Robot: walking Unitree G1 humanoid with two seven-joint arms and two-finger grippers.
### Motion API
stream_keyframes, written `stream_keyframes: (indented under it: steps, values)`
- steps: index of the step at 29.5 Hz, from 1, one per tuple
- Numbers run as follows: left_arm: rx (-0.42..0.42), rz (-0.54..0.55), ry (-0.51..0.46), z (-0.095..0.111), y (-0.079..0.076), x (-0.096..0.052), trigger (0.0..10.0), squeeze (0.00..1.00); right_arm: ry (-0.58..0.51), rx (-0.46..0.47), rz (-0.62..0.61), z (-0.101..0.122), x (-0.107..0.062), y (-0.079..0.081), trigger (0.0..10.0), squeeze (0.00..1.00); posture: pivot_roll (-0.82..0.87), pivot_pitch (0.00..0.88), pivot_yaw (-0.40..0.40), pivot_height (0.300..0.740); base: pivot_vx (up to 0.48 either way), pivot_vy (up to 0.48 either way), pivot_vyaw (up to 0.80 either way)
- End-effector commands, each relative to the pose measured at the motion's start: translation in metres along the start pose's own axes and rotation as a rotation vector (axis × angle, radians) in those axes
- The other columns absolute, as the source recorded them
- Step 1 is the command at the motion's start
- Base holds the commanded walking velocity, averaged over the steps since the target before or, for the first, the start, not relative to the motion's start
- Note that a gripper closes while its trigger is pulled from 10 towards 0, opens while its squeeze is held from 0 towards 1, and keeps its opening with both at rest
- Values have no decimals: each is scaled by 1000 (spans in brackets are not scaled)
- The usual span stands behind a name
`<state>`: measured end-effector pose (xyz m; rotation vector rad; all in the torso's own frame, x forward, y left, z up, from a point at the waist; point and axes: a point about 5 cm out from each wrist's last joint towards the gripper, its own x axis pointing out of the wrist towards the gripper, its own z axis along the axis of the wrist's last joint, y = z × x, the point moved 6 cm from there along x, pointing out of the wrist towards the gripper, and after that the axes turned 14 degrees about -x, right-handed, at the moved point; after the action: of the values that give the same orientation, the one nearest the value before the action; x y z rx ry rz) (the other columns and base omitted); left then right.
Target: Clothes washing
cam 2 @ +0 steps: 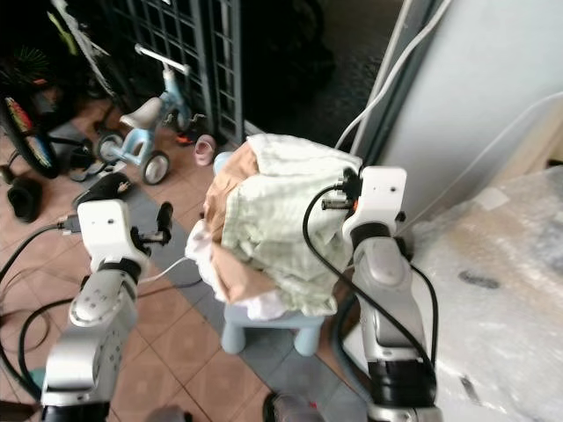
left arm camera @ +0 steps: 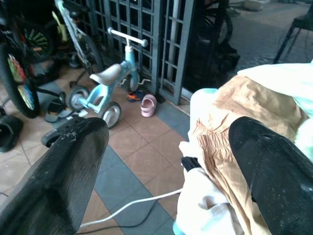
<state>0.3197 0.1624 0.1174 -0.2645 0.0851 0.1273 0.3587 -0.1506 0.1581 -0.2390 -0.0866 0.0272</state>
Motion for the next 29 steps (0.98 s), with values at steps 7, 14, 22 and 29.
stream_keyframes:
  steps: [7,14,22,29]
  values:
    - [-11,-10,7,-4,-6,0,10000,0,-27,-24,-25,6,-1,-8,10000,0,0,0,-10,740,0,-258,-104]
    - [-23,-13,-7,-2,-8,0,10000,0,-53,-37,-38,11,0,-10,10000,0,0,0,-8,740,0,0,0]
    - [-26,-17,-15,-1,-10,0,10000,0,-53,-64,-74,12,3,-16,10000,0,5,0,-10,740,0,0,-200]
    - [-22,-22,-11,-1,-10,0,10000,0,-64,-134,-187,18,11,-45,10000,0,1,0,-6,740,0,0,-800]
